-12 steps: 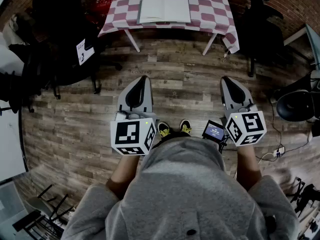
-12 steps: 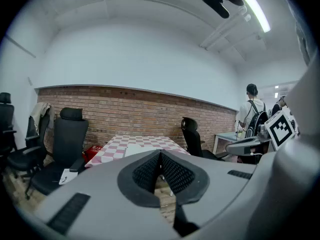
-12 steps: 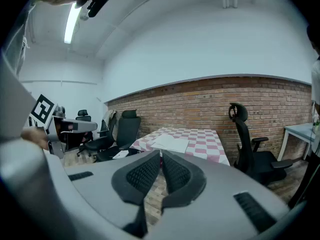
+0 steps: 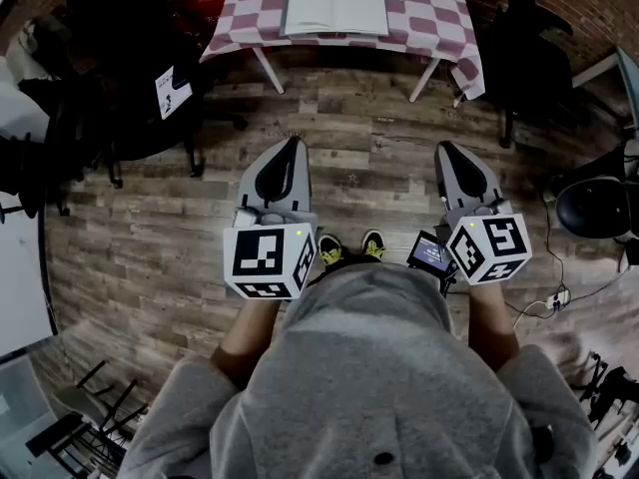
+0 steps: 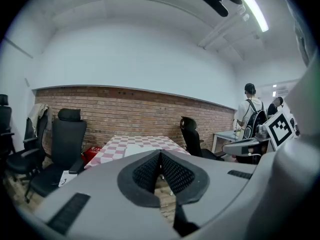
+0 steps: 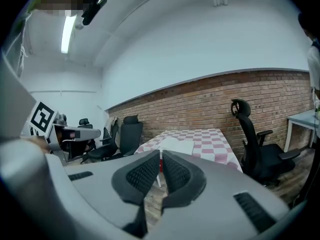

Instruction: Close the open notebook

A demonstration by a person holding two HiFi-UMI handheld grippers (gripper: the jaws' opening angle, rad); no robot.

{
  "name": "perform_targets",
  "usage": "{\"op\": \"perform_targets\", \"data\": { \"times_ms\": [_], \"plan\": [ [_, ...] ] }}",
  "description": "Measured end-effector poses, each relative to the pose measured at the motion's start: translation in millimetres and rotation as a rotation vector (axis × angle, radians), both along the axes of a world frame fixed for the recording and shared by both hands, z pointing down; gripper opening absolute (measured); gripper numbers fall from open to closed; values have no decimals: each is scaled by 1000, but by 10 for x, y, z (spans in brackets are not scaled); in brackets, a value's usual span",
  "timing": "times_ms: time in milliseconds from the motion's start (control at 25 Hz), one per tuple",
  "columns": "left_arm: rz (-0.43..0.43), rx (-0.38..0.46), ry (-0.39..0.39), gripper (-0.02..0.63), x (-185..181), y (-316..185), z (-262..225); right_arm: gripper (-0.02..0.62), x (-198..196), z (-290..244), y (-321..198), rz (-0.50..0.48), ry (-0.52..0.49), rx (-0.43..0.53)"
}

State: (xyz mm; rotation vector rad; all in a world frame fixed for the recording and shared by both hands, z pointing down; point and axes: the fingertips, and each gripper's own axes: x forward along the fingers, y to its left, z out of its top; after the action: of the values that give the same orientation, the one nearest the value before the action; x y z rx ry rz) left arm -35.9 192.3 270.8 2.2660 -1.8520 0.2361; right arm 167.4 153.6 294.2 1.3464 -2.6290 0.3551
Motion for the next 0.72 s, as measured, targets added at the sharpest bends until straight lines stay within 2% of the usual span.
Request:
{"op": "perform_targets", "data": {
  "times_ms": [280, 600, 720],
  "plan": [
    [12, -1, 4, 11, -58, 6, 22, 35, -145, -59, 81, -79, -104, -29],
    [21, 4, 12, 11, -173, 76, 28, 35, -326, -16, 203, -87, -106, -57],
    [21, 5, 13, 11, -232, 136, 24, 35, -386, 0, 273, -79, -73, -48]
  ]
}}
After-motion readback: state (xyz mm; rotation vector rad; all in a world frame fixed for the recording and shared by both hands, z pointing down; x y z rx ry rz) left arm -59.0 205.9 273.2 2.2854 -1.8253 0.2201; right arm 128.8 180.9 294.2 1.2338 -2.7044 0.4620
